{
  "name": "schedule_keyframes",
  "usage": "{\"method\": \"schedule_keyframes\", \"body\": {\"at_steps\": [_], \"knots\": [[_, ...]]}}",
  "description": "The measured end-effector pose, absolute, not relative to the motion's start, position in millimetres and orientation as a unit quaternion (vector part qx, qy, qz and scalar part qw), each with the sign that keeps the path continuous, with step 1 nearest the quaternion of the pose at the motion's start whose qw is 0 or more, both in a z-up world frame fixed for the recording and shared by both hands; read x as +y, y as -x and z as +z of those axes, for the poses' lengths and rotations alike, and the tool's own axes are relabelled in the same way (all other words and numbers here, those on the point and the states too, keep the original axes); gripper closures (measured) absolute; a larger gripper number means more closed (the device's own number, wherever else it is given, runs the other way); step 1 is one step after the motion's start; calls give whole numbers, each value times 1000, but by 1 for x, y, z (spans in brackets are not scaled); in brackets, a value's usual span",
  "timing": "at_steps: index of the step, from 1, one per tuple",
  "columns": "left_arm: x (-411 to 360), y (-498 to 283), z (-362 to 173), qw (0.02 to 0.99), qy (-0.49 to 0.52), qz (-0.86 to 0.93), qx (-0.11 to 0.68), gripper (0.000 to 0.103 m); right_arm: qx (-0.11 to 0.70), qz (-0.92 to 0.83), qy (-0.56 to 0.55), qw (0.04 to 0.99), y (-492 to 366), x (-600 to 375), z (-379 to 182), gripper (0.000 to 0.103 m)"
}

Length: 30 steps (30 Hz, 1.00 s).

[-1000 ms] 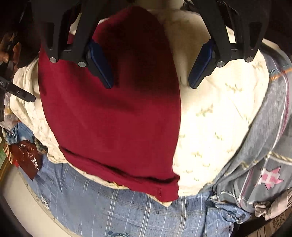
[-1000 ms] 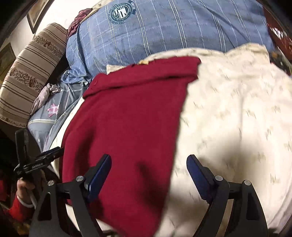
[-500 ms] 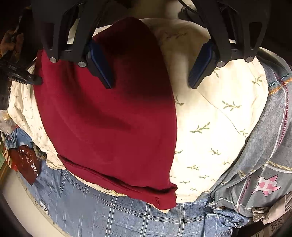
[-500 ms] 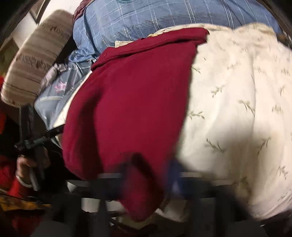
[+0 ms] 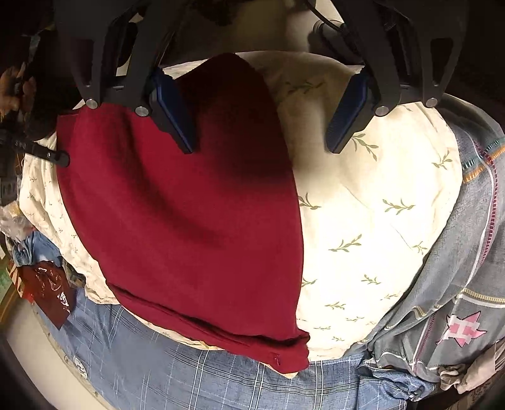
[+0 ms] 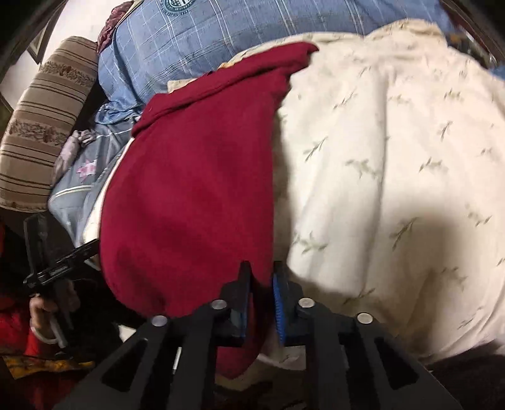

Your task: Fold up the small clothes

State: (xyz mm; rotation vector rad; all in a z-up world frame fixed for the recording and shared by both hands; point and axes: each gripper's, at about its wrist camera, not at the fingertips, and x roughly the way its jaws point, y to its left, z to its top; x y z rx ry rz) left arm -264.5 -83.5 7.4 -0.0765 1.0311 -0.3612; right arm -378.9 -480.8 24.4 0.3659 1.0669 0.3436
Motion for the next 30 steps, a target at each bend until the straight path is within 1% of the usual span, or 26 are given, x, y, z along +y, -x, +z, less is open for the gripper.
{"method": "schedule_keyframes", "body": {"at_steps": [2, 5, 6, 7, 8, 9, 10, 11, 12, 16, 21, 25, 30], "knots": [[-84, 264, 7, 854, 43, -169, 490, 19, 508, 177, -170, 826, 383, -477, 25, 66], [-90, 266, 6, 852, 43, -183, 489, 19, 521, 195, -179, 811, 386, -471, 20, 65], [-92, 267, 6, 853, 38, -184, 487, 21, 527, 200, -186, 804, 386, -469, 16, 65], [-95, 268, 5, 855, 31, -183, 484, 31, 530, 204, -189, 801, 386, -467, 12, 65], [-97, 268, 4, 857, 24, -182, 481, 38, 526, 206, -182, 805, 387, -465, 12, 70], [-100, 269, 5, 861, 12, -176, 477, 54, 523, 209, -176, 807, 387, -464, 14, 96], [-101, 269, 7, 862, 7, -178, 476, 81, 521, 219, -178, 805, 386, -464, 15, 97], [-100, 268, 8, 858, 13, -186, 479, 91, 518, 229, -188, 803, 385, -464, 18, 97], [-97, 266, 10, 853, 24, -192, 486, 94, 511, 233, -195, 804, 384, -467, 22, 97], [-78, 259, 30, 841, 71, -218, 490, 97, 461, 257, -245, 814, 382, -480, 53, 97], [-54, 252, 74, 863, 102, -220, 444, 97, 397, 291, -279, 824, 368, -488, 95, 97], [-52, 237, 98, 873, 118, -225, 416, 97, 353, 292, -287, 841, 335, -486, 120, 97], [-66, 200, 115, 886, 117, -224, 389, 97, 325, 277, -282, 859, 283, -483, 142, 97]]}}
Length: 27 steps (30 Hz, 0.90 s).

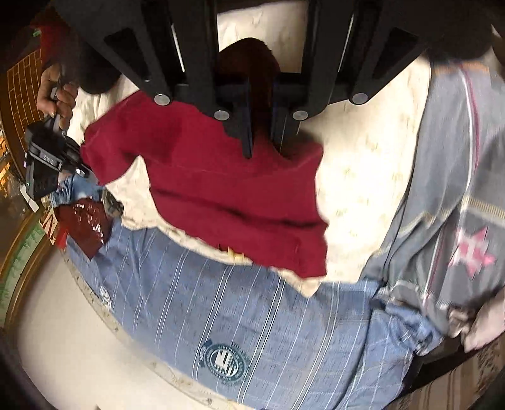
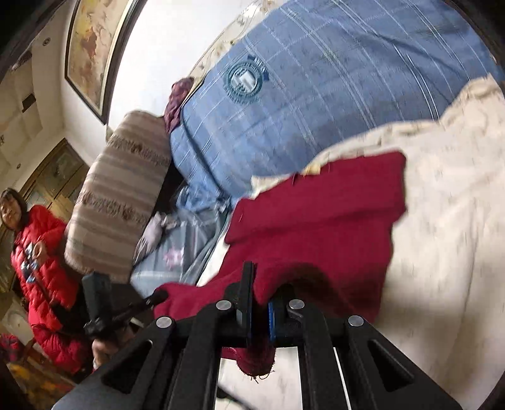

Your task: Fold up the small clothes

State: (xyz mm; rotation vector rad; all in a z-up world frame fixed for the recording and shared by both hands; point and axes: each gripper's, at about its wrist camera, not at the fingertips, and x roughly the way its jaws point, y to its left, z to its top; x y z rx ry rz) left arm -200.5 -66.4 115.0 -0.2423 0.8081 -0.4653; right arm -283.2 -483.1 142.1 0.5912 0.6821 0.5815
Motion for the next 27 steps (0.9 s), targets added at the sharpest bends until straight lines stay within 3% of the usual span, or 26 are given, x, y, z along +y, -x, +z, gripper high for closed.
{"method": "schedule_keyframes", "body": {"at_steps": [13, 16, 17, 18, 19, 21, 27], "knots": [[-112, 33, 106, 887, 110, -196, 403, 97, 343, 208, -297, 867, 135, -511, 122, 96], [-113, -3, 92, 881, 125, -191, 414, 95, 364, 172, -312, 860, 95, -519, 99, 85], [-112, -14, 87, 880, 131, -194, 414, 94, 377, 153, -310, 859, 82, -521, 90, 68], [-111, -19, 85, 880, 132, -192, 414, 86, 388, 139, -303, 859, 71, -523, 83, 54], [-108, -23, 84, 884, 129, -180, 411, 68, 394, 124, -297, 861, 64, -525, 79, 54], [-100, -23, 86, 896, 126, -158, 396, 47, 388, 115, -296, 865, 65, -534, 81, 54], [-86, -18, 94, 900, 132, -157, 384, 43, 349, 170, -245, 889, 110, -519, 112, 53]]}}
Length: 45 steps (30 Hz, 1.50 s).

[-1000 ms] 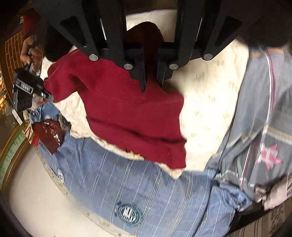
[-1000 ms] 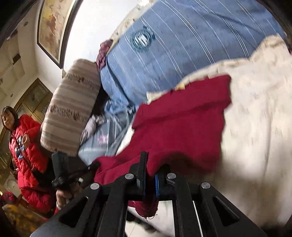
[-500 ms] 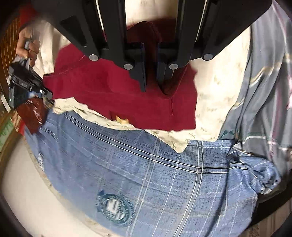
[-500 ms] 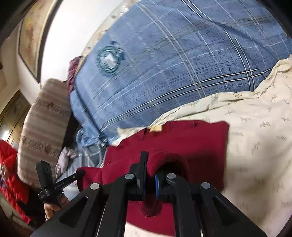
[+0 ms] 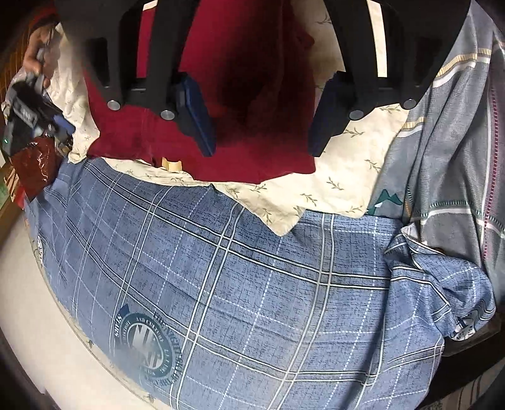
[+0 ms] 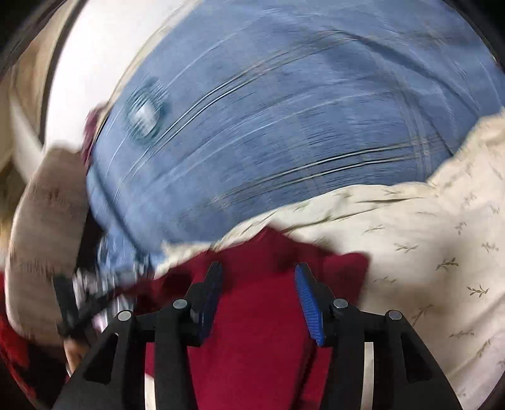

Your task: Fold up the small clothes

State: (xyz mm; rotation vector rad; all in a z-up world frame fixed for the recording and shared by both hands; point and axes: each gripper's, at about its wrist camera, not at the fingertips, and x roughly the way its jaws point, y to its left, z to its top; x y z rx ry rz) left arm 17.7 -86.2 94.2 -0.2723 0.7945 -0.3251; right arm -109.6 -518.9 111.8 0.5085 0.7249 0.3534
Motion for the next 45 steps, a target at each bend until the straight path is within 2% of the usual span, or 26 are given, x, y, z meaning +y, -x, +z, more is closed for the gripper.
{"method": "schedule_keyframes", "body": {"at_steps": [3, 7, 10, 13, 16, 21, 23, 25, 27, 30, 35, 39, 45], "knots": [[-93, -23, 85, 896, 127, -152, 398, 43, 366, 193, -199, 889, 102, -485, 107, 54], [-103, -32, 68, 894, 92, -125, 420, 43, 406, 139, -146, 892, 53, -455, 83, 55], [-105, -39, 50, 887, 69, -103, 445, 42, 465, 83, -137, 871, 12, -456, 48, 54], [-102, -40, 46, 885, 75, -99, 449, 37, 448, 96, -158, 875, 13, -462, 47, 55], [-101, -35, 51, 890, 73, -95, 440, 37, 437, 102, -165, 878, 37, -472, 61, 54], [-106, -17, 64, 899, 59, -103, 421, 37, 416, 118, -170, 885, 95, -488, 76, 42], [-112, -8, 68, 902, 53, -107, 415, 37, 425, 113, -162, 883, 105, -489, 69, 38], [-119, 1, 71, 903, 44, -111, 413, 37, 461, 101, -135, 871, 101, -482, 54, 39], [-124, 13, 75, 901, 39, -119, 416, 37, 458, 90, -113, 877, 102, -474, 56, 37], [-127, 32, 86, 897, 34, -132, 421, 28, 427, 111, -111, 891, 112, -464, 88, 37], [-120, 63, 98, 901, 61, -131, 409, 21, 386, 157, -84, 905, 114, -421, 124, 34], [-121, 73, 78, 903, 41, -125, 409, 21, 398, 215, -94, 887, 98, -373, 121, 34], [-114, 62, 63, 897, 54, -118, 424, 21, 413, 269, -40, 869, 77, -280, 113, 34]]}}
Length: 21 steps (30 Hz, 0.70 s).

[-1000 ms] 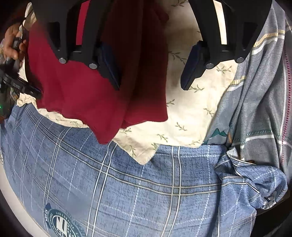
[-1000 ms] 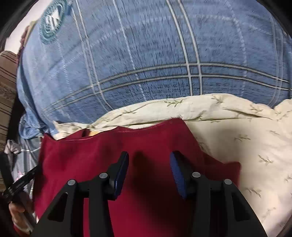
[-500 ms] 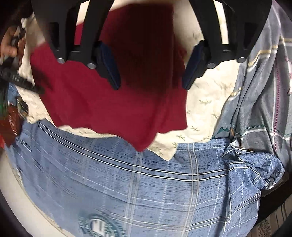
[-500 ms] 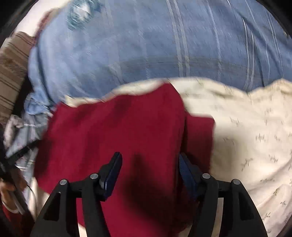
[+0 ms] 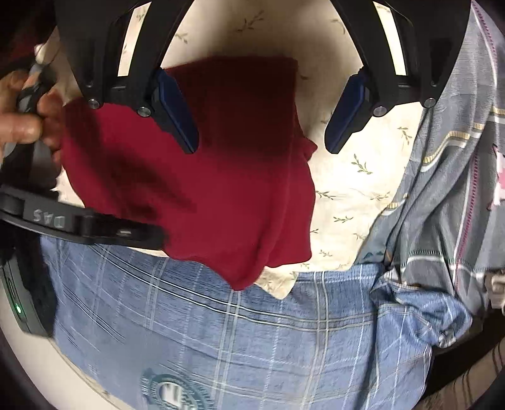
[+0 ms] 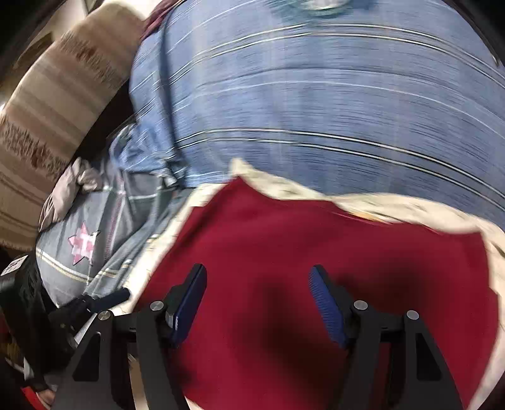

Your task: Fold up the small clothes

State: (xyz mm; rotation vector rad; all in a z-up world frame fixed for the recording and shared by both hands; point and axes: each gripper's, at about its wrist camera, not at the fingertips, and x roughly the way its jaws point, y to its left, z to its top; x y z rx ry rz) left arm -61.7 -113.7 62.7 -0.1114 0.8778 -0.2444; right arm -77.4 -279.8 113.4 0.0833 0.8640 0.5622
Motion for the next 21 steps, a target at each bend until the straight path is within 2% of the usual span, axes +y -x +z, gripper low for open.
{"method": "schedule_keyframes", "body": {"at_steps": [6, 8, 13, 21], "knots": [[-113, 52, 60, 893, 29, -108, 436, 21, 425, 298, -2, 855, 43, -212, 101, 37], [-111, 51, 59, 890, 38, -108, 441, 21, 438, 304, -9, 846, 27, -201, 91, 42], [-106, 40, 47, 878, 55, -92, 466, 21, 488, 304, -5, 818, -6, -170, 55, 39], [-99, 42, 50, 880, 71, -88, 461, 21, 461, 314, -36, 829, 15, -197, 80, 40]]}}
